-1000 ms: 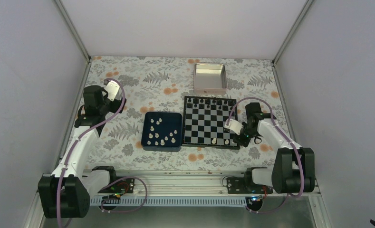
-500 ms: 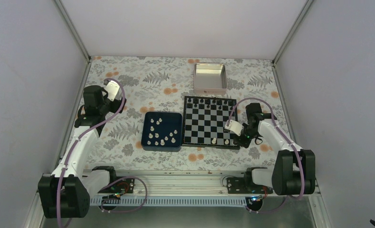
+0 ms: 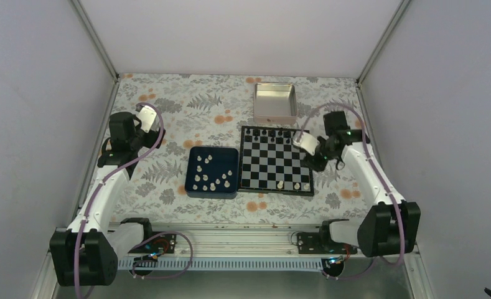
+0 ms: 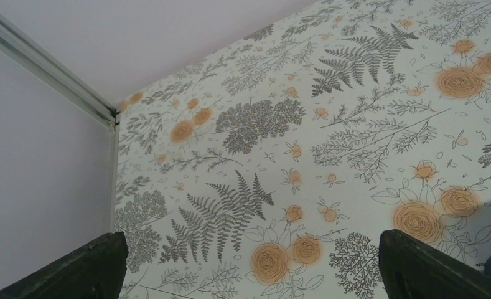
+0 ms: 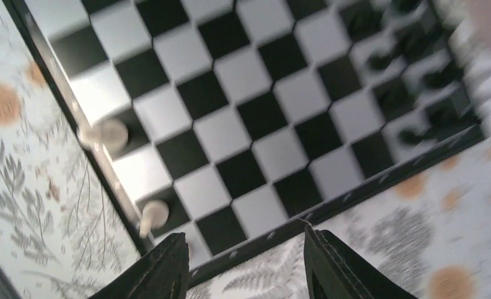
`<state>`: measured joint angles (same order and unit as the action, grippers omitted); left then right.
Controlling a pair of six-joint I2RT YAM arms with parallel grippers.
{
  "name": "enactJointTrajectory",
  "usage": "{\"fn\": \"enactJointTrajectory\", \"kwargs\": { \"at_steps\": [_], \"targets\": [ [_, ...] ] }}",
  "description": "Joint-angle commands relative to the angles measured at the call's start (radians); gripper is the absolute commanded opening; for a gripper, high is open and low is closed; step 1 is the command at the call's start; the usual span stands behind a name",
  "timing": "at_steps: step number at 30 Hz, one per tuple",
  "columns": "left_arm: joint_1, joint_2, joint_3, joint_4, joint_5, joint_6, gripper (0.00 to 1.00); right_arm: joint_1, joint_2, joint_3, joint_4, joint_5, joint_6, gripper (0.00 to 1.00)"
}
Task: Set up the chess pieces on the board
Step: Pick up the chess piece from the storage box.
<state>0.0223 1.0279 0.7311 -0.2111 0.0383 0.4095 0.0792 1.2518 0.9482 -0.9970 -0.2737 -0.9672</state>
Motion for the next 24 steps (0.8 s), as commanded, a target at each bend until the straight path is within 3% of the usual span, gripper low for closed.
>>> {"fn": "enactJointTrajectory", "kwargs": {
  "at_steps": [1,5,9,18,24],
  "targets": [
    [0.006,-0.001,0.027,0.017,0.026,-0.019,1.0,0.165,0.06,0.178,-0.03,-0.037,0.123,0.49],
    [0.005,0.0,0.028,0.017,0.033,-0.021,1.0,0.43,0.182,0.337,0.002,0.022,0.25,0.49],
    [0.005,0.0,0.027,0.019,0.038,-0.02,1.0,0.593,0.339,0.498,0.056,0.058,0.309,0.49],
    [0.005,0.0,0.02,0.021,0.052,-0.021,1.0,0.75,0.716,0.815,0.044,0.058,0.309,0.46],
    [0.005,-0.009,0.014,0.019,0.053,-0.024,1.0,0.844,0.851,0.883,0.03,0.063,0.307,0.43]
  ]
}}
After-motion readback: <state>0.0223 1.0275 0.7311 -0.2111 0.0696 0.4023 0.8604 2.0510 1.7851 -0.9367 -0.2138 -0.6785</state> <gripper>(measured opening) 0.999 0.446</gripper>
